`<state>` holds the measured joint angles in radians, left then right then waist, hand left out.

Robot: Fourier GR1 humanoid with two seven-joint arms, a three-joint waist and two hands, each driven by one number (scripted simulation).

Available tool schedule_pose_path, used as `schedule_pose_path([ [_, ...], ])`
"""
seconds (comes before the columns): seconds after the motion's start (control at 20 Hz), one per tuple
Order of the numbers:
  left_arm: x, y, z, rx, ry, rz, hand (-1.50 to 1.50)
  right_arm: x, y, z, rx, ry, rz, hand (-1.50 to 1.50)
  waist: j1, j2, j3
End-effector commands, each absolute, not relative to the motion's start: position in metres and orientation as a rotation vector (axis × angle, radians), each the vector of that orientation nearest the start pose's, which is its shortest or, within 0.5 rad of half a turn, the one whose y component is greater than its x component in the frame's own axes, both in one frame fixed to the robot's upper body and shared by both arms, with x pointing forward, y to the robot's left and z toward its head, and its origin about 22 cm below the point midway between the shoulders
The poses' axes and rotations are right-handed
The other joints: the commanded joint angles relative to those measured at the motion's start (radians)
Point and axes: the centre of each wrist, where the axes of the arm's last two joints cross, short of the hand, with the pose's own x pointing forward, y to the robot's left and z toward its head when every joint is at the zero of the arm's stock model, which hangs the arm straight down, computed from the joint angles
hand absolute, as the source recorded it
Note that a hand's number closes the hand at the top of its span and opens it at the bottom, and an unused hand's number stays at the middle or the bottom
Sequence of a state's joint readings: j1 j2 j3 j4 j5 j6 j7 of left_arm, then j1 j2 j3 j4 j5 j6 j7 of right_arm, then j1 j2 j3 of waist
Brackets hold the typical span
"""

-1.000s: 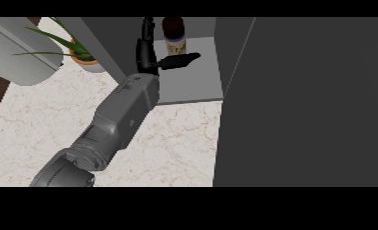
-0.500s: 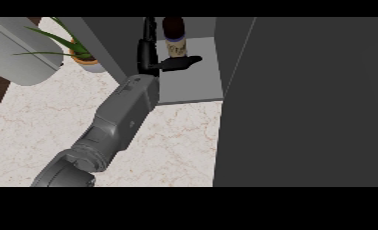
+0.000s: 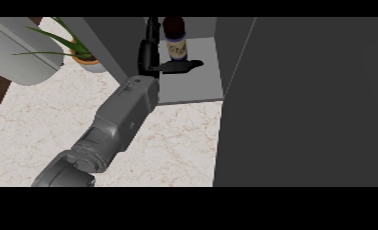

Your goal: Pick up the wine, place it into the cabinet and close the cabinet

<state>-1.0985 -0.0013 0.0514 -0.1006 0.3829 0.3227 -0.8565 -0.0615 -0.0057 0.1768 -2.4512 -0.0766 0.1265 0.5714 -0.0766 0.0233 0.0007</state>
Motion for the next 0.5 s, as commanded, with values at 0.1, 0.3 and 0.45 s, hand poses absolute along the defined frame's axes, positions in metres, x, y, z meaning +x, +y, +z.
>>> schedule_pose_path([
  [0.1, 0.403, 0.128, -0.025, 0.043, -1.871, 0.169, -1.5, 0.148, -0.193, 0.197, 0.3, -1.92, 0.304, -1.5, -0.006, -0.007, -0.002],
  [0.3, 0.408, 0.124, -0.017, -0.001, -1.843, 0.187, -1.5, 0.152, -0.202, 0.199, 0.292, -1.922, 0.295, -1.5, 0.005, -0.01, -0.002],
  [0.45, 0.406, 0.125, -0.019, -0.035, -1.857, 0.207, -1.5, 0.15, -0.197, 0.201, 0.279, -1.926, 0.272, -1.5, 0.032, -0.017, -0.001],
])
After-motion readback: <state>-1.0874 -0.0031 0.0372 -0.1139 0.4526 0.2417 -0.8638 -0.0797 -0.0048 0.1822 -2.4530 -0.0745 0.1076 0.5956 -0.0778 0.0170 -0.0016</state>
